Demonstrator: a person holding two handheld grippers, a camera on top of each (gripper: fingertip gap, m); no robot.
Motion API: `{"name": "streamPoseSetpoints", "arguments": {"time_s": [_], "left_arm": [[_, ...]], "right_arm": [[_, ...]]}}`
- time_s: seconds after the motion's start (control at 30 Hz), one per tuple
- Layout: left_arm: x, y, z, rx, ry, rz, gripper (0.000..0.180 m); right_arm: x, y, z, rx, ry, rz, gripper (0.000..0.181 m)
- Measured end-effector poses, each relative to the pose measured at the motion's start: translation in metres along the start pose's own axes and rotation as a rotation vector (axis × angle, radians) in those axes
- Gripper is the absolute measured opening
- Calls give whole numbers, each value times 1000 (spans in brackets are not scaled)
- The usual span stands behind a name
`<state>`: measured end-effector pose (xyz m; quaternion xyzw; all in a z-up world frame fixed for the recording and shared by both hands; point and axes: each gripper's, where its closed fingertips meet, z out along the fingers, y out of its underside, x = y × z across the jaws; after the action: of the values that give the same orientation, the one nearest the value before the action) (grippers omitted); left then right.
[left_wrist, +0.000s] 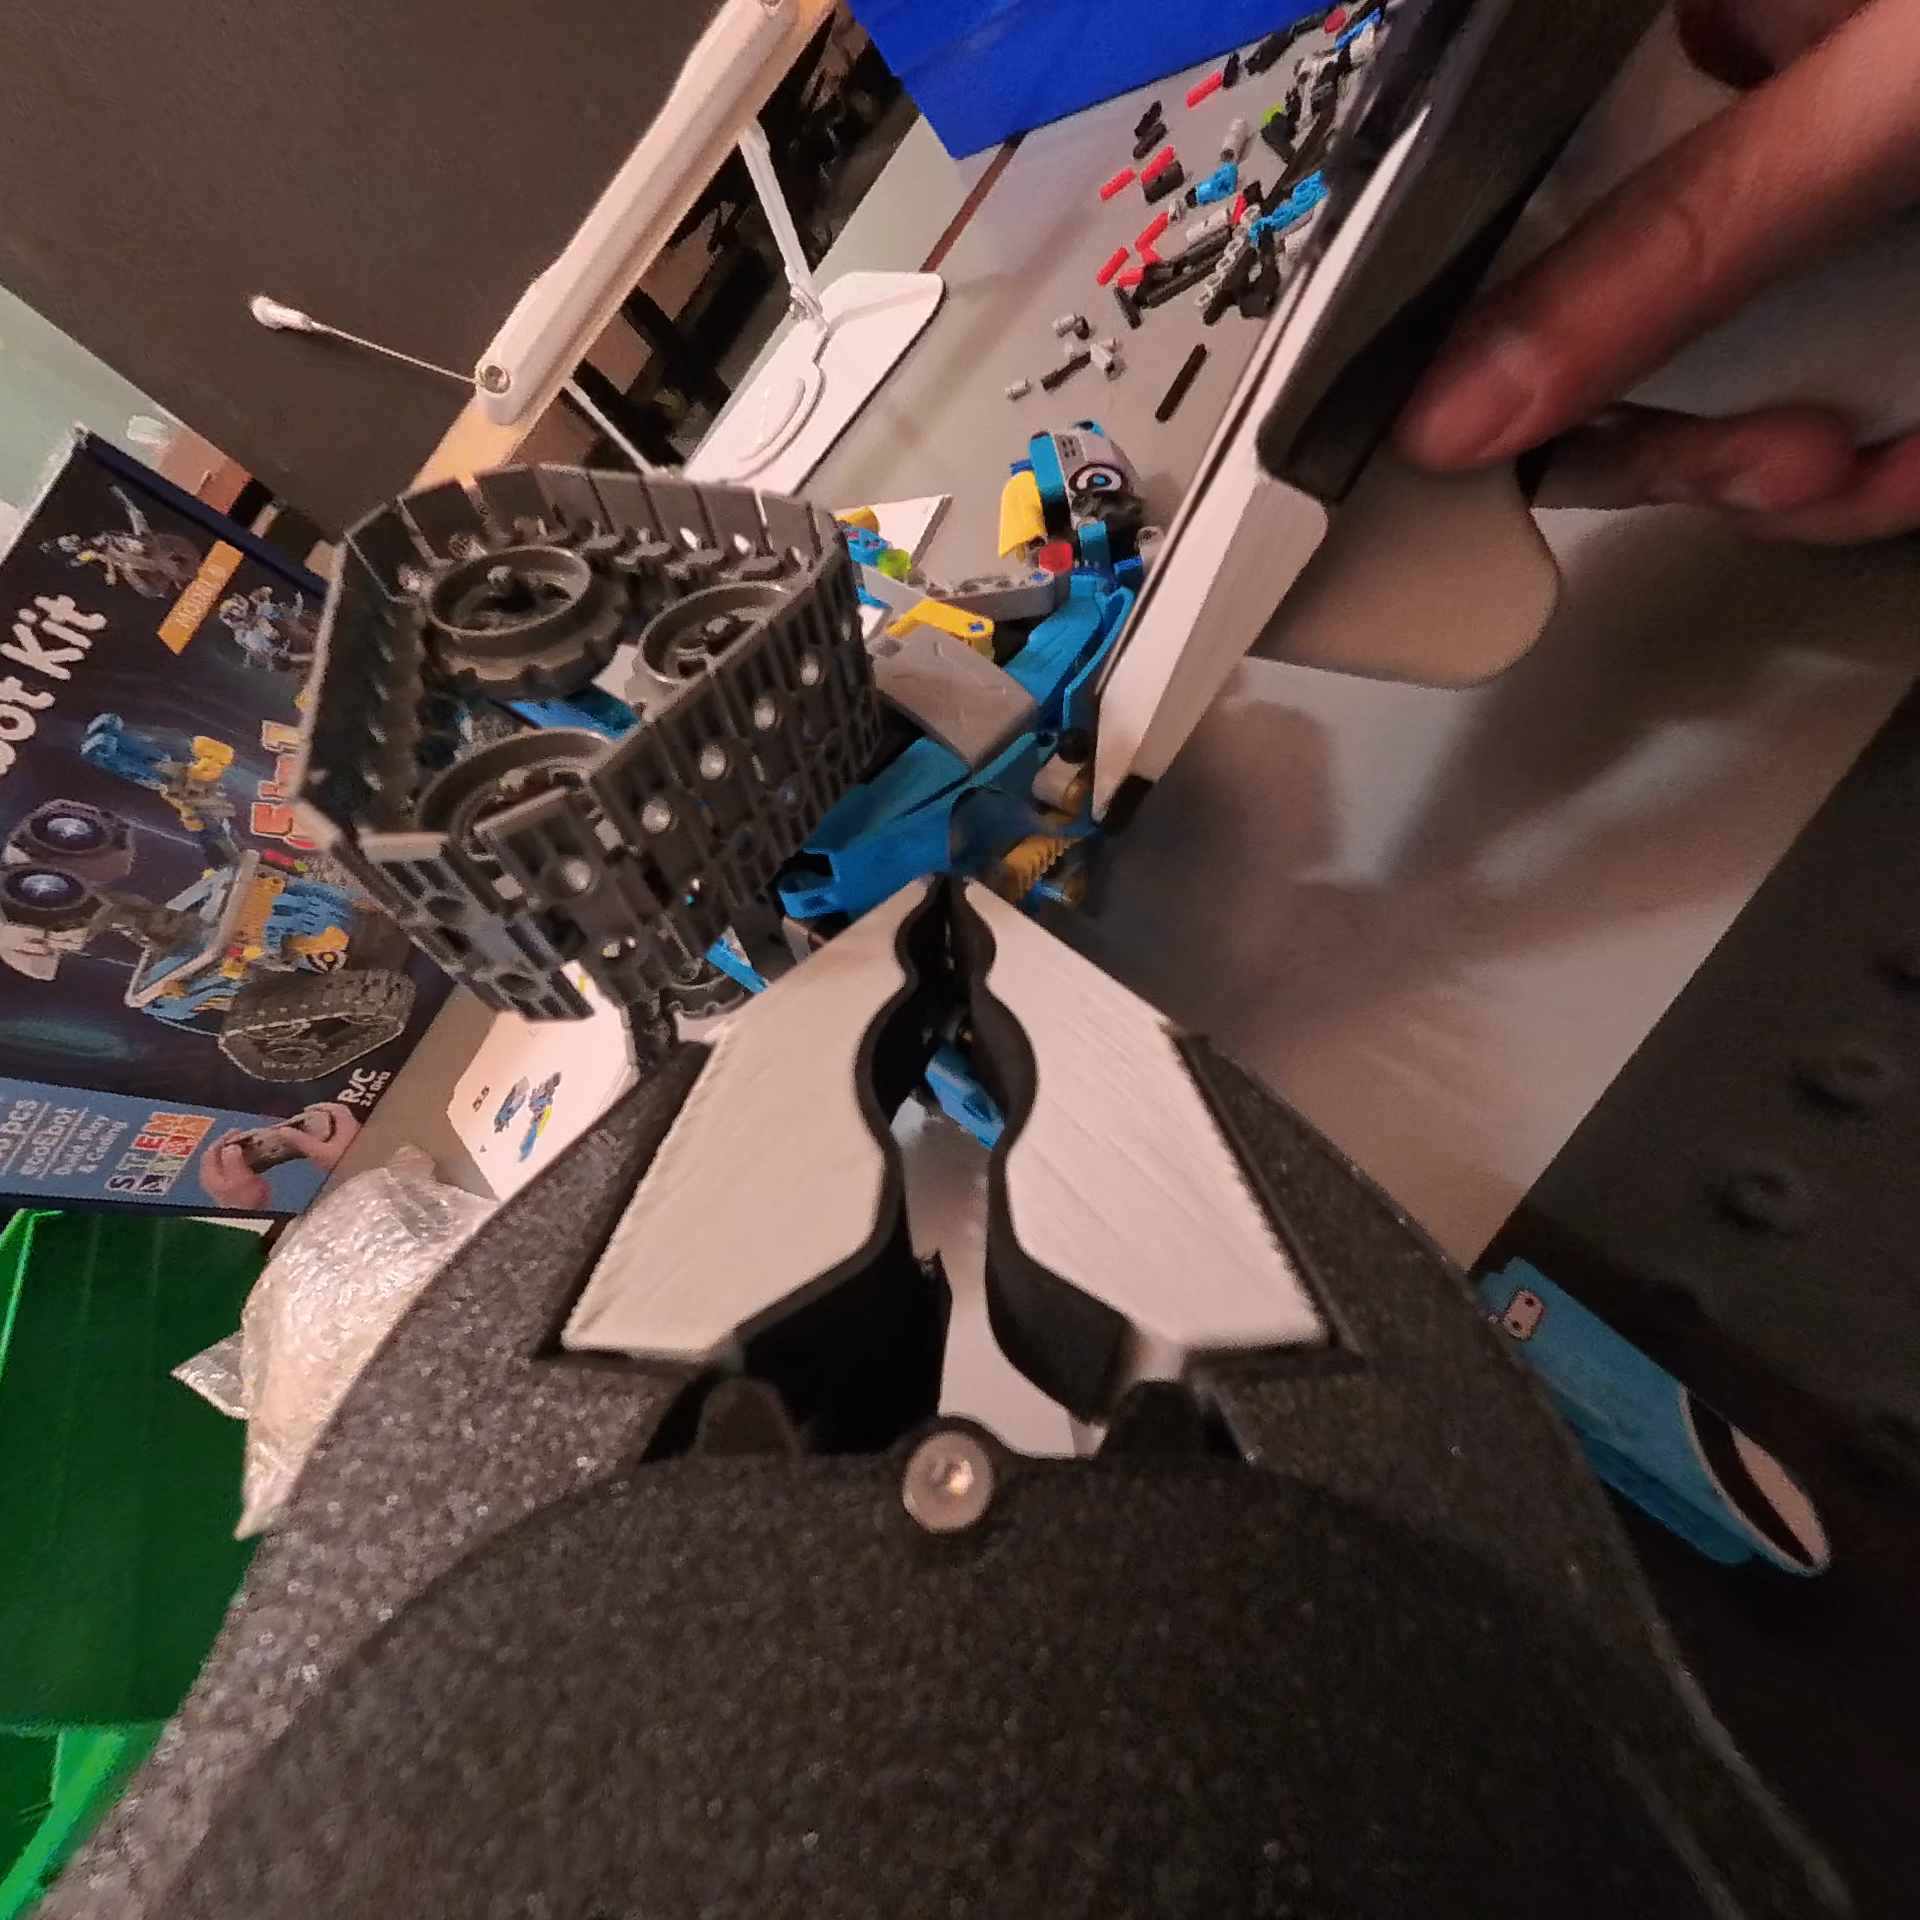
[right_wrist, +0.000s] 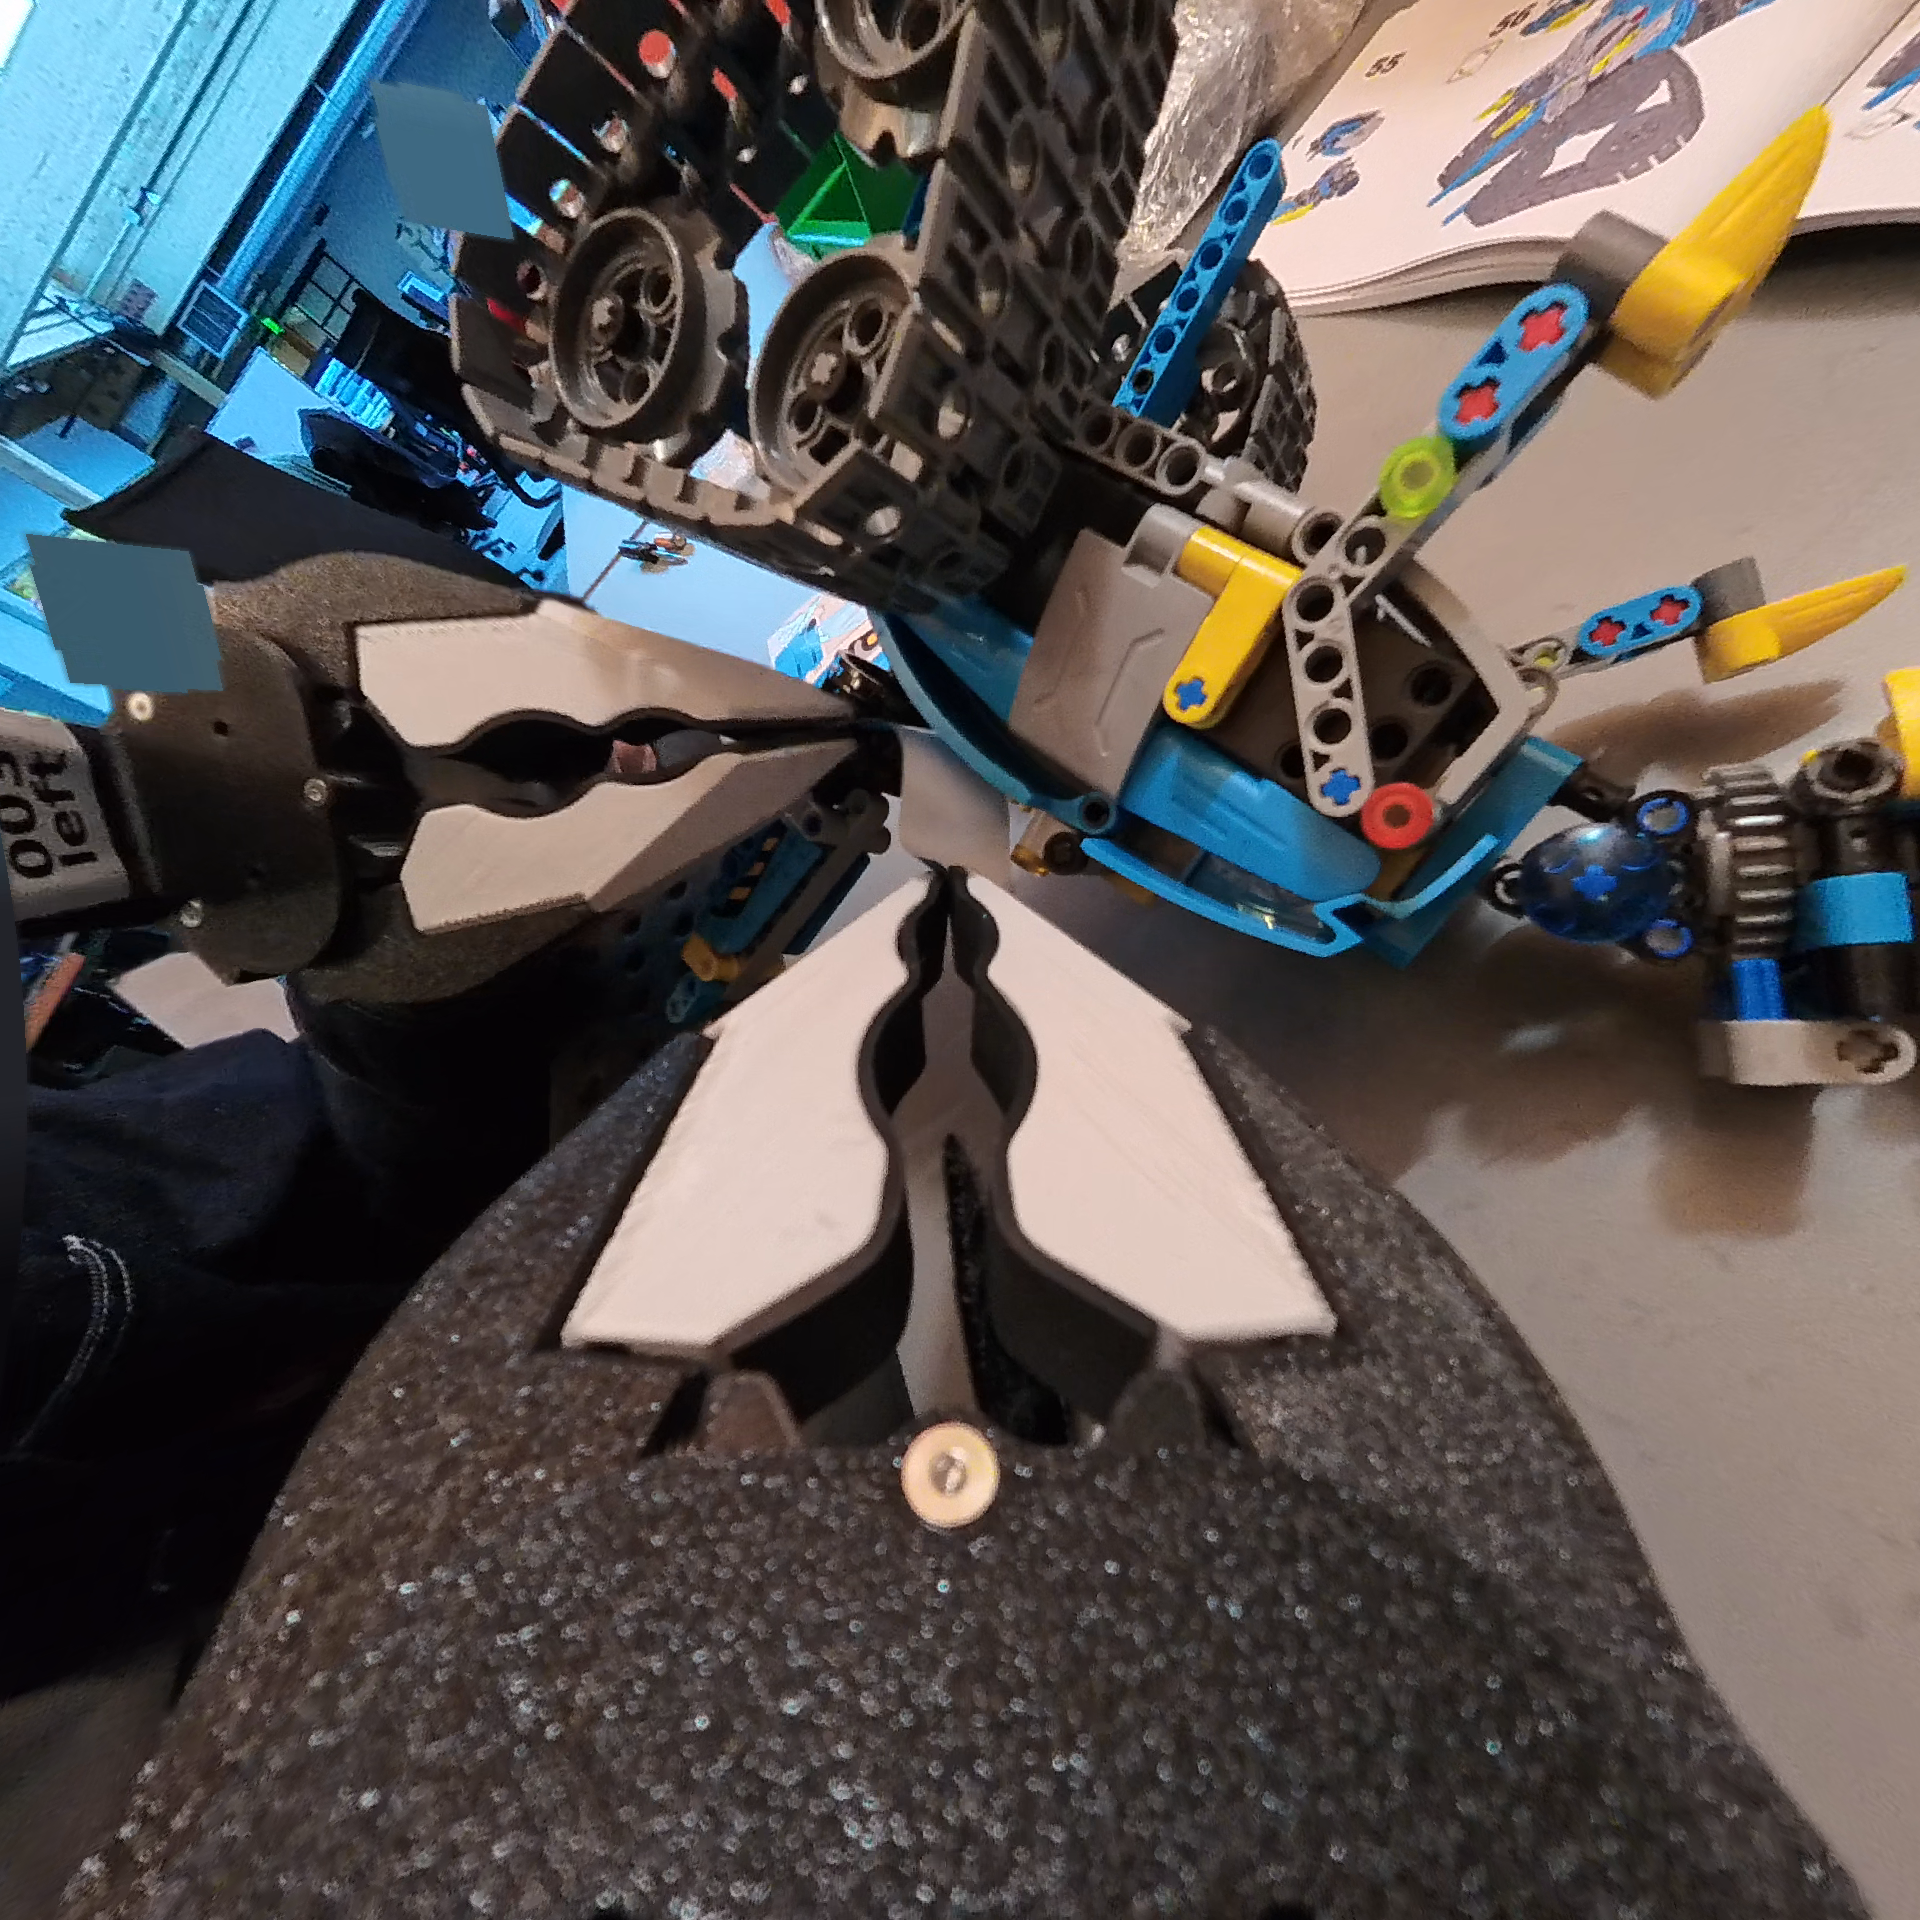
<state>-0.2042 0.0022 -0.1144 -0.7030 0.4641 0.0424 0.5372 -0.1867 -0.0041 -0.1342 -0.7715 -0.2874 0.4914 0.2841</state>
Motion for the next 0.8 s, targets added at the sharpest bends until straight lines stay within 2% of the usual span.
{"name": "streamPoseSetpoints", "arguments": {"time_s": [0.3,0.6,0.8], "left_arm": [[-6,2,1,-57,17,54,0],[-7,3,2,-76,18,90,0],[-12,6,1,-75,21,94,0]], "right_arm": [[6,-4,-3,22,39,-10,0],[7,-4,-1,10,126,-130,0],[3,-4,1,7,116,-139,0]]}}
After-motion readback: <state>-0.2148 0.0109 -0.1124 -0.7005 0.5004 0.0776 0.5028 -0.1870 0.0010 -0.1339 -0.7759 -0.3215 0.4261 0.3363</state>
